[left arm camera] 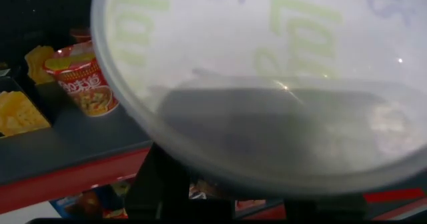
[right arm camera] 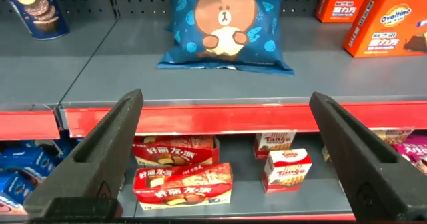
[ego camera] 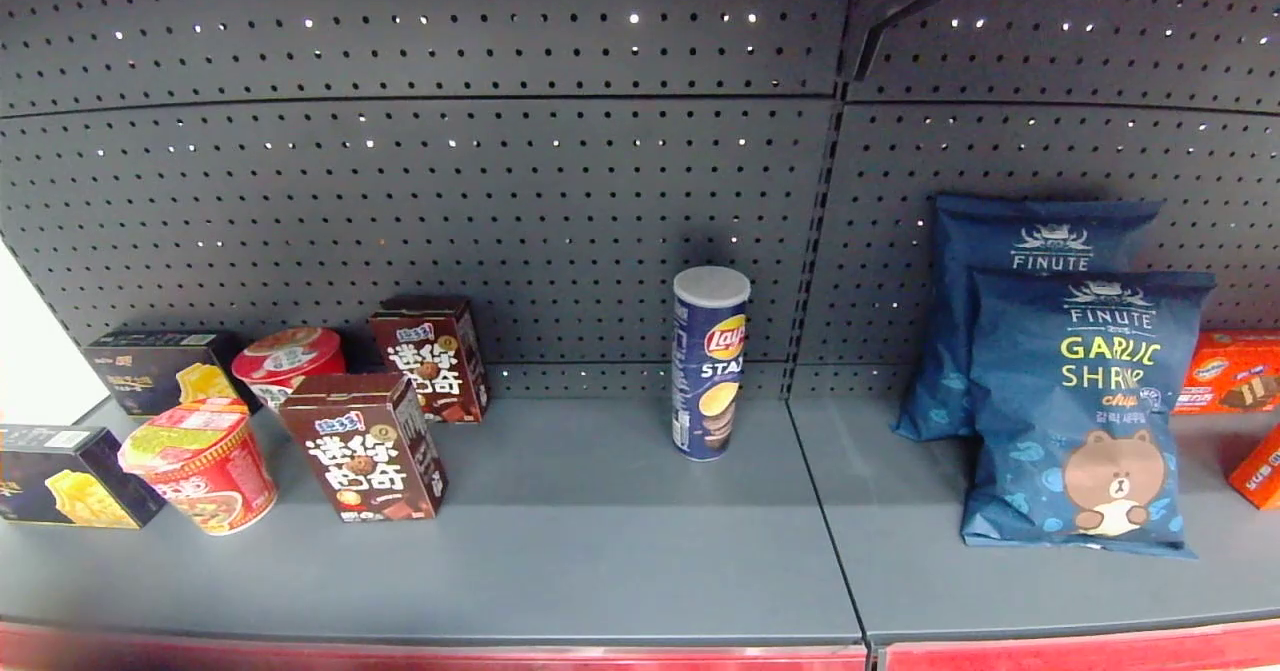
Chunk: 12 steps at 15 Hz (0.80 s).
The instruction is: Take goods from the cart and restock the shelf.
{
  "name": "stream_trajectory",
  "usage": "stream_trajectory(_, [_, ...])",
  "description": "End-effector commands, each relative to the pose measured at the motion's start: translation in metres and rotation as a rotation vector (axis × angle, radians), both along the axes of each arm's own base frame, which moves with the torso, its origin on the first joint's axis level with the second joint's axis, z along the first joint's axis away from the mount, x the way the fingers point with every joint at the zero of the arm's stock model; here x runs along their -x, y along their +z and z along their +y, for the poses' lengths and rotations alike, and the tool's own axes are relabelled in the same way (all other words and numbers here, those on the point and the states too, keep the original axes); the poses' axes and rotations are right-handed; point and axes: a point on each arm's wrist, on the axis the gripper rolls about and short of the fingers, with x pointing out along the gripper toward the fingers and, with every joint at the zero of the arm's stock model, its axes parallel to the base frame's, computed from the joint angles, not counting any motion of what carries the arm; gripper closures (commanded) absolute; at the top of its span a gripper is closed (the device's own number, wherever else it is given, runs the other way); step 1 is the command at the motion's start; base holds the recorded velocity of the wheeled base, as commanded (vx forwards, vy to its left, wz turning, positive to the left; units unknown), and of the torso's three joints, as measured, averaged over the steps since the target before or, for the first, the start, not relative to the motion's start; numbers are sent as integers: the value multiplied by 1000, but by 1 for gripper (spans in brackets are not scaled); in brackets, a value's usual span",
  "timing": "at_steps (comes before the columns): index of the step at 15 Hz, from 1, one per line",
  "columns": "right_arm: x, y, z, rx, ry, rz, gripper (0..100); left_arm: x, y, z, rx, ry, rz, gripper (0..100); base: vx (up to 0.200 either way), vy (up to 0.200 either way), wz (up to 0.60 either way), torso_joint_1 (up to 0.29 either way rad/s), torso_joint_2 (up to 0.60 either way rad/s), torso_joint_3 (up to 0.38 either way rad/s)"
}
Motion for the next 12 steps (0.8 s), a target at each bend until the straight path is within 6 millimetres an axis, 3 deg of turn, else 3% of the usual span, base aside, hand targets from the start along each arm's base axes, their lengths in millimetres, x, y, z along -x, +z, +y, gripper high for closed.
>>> stream_trajectory(1, [0, 0, 0, -1, -1, 1, 0, -1, -1, 0, -1, -2, 7, 100, 0, 0, 600, 2, 2, 2])
stream_trajectory(9, [0, 0, 0, -1, -1, 1, 0, 1, 4, 0, 10, 3, -10, 100, 0, 0, 0, 0, 0, 0])
stream_trajectory(12, [0, 0, 0, -1, -1, 1, 0, 1, 4, 2, 25, 85, -9, 100, 0, 0, 0, 0, 0, 0])
